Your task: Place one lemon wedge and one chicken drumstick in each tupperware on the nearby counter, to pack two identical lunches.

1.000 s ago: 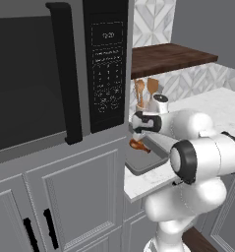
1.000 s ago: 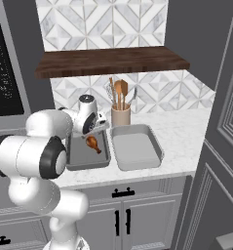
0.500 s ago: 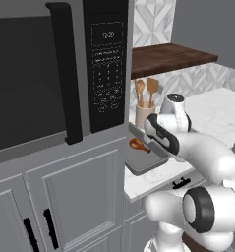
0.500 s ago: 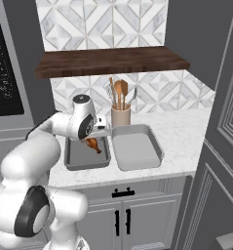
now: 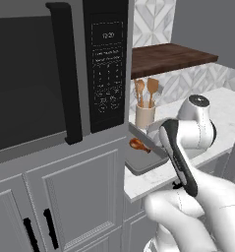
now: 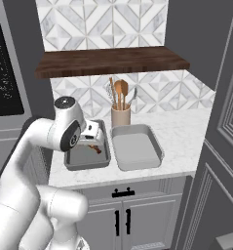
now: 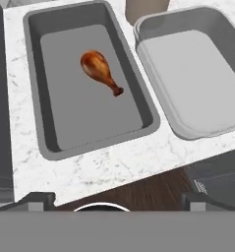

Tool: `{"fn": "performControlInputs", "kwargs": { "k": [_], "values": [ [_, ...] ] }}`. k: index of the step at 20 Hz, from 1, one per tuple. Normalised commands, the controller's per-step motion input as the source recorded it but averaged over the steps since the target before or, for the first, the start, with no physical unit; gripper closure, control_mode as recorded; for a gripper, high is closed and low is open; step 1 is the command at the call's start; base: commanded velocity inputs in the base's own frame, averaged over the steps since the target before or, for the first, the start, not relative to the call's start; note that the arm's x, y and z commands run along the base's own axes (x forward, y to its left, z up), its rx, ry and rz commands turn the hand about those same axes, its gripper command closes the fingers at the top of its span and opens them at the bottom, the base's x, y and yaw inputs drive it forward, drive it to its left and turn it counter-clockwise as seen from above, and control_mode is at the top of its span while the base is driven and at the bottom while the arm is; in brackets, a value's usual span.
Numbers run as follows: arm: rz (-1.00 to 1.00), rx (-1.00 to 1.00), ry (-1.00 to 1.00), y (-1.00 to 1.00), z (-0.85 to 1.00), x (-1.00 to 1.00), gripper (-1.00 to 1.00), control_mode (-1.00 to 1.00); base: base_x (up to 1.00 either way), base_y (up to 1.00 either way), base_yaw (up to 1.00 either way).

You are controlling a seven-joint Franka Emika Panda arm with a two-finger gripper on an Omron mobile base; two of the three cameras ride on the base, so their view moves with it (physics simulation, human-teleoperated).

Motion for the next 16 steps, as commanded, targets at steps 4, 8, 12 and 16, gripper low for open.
{"fn": "performControlInputs", "kwargs": {
  "k": [4,8,12,16],
  "values": [
    [-0.01,0.03,-0.07,0.0,0.84,-0.94,-1.0,-1.0,0.0,0.0,0.0],
    [-0.03,0.0,-0.02,0.0,0.74,-0.92,-1.0,-1.0,0.0,0.0,0.0],
    [0.0,0.0,0.0,0.0,0.58,-0.83,-1.0,-1.0,0.0,0.0,0.0],
    [0.0,0.01,-0.03,0.02,0.12,-0.44,-1.0,-1.0,0.0,0.0,0.0]
  ]
}}
